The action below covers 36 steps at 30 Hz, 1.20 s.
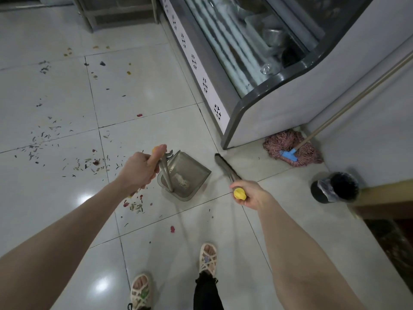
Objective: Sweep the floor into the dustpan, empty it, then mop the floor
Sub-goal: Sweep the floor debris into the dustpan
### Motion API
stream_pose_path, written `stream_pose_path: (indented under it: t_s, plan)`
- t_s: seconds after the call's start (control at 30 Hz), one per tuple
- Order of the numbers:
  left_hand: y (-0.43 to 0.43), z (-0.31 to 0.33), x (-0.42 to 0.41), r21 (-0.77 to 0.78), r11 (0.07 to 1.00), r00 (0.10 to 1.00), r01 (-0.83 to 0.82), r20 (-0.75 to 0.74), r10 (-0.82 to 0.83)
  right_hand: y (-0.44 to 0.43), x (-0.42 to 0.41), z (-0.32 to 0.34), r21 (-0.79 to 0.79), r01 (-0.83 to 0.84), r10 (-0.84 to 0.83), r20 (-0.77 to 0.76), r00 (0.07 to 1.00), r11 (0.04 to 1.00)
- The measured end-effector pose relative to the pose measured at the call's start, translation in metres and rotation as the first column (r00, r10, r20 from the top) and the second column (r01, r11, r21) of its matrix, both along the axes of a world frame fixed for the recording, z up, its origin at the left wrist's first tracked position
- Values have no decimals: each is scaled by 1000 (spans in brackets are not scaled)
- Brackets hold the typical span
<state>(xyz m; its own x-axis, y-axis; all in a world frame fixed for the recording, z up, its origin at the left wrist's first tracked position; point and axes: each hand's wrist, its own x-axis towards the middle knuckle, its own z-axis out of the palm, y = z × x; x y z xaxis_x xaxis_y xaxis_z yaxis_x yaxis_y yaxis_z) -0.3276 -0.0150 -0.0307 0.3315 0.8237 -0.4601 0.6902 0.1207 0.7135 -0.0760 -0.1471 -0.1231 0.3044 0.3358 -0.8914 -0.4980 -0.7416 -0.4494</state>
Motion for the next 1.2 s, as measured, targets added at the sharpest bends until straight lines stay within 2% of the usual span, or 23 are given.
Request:
stream_pose_path:
  t_s: [0.33, 0.47, 0.87, 1.2]
  plan:
    - [-8, 11, -114, -6, 995, 993, 103, 57, -103, -47, -130, 20, -72, 68, -73, -67, 995, 995]
    - [-13, 13, -145, -16, 992, 991, 126, 55, -125, -61, -159, 34, -9, 256, -256, -71, 964, 967]
    - [-42, 7, -172, -25, 995, 994, 101, 44, -100, -104, -165, 55, 60, 419, -421, 21, 907, 906]
    - [-79, 0, -180, -20, 999, 997, 41, 65, -40, -130, -185, 35, 43, 410, -403, -120, 907, 911]
